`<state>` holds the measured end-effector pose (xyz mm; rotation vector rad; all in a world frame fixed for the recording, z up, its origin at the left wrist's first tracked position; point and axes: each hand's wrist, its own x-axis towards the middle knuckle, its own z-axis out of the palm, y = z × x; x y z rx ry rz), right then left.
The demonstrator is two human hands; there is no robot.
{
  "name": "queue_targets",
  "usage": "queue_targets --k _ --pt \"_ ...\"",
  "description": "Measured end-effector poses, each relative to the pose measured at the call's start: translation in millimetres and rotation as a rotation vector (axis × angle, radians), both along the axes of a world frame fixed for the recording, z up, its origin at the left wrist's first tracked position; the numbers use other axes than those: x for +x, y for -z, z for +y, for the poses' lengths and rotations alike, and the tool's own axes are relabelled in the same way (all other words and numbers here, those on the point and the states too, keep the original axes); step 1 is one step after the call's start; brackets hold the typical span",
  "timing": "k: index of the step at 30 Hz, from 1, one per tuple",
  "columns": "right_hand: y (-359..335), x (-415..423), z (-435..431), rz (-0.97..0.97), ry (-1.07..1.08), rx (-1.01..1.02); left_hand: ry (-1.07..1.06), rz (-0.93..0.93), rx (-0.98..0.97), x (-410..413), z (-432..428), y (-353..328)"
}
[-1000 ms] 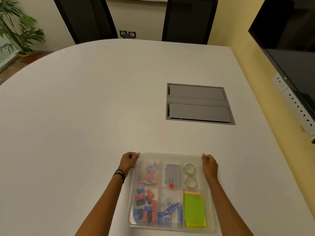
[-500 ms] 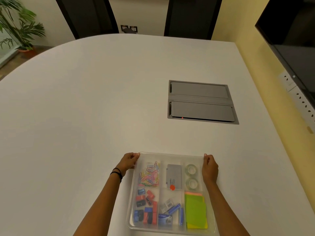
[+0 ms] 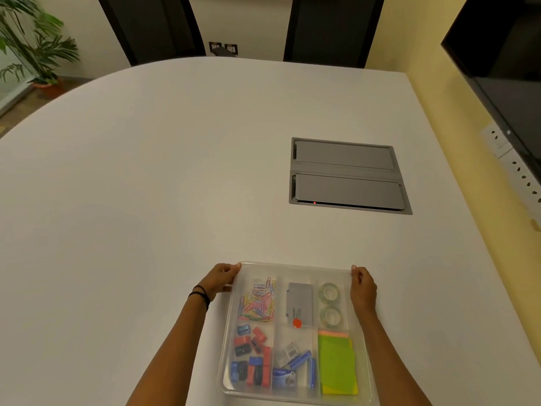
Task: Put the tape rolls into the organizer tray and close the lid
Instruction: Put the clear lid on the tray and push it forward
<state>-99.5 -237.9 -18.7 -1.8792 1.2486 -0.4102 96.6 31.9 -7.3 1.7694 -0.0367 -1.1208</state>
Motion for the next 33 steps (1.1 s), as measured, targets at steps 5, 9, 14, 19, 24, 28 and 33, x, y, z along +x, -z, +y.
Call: queue_targets --k 5,9,14,19,24,28,33 --pt "-5 3 0 0.002 0.000 0.029 -0.008 -0.026 -0.018 3 0 4" --pt "-7 11 -1 -0.016 0.004 0.046 -0.087 -0.076 0.039 8 -8 3" --pt "-5 13 -1 -0.045 0.042 0.044 -0.184 -0.133 0.061 8 -16 3" --pt "-5 12 0 -0.073 0.047 0.117 -0.221 -0.229 0.035 -2 -27 7" --pt "-4 12 -2 -0.117 0.040 0.185 -0.285 -0.238 0.022 -4 -32 14" --pt "-2 13 -5 -0.131 0.044 0.217 -0.282 -0.229 0.033 -1 -35 16" --pt "-1 14 -4 -0.142 0.057 0.230 -0.287 -0.237 0.026 -2 -38 14"
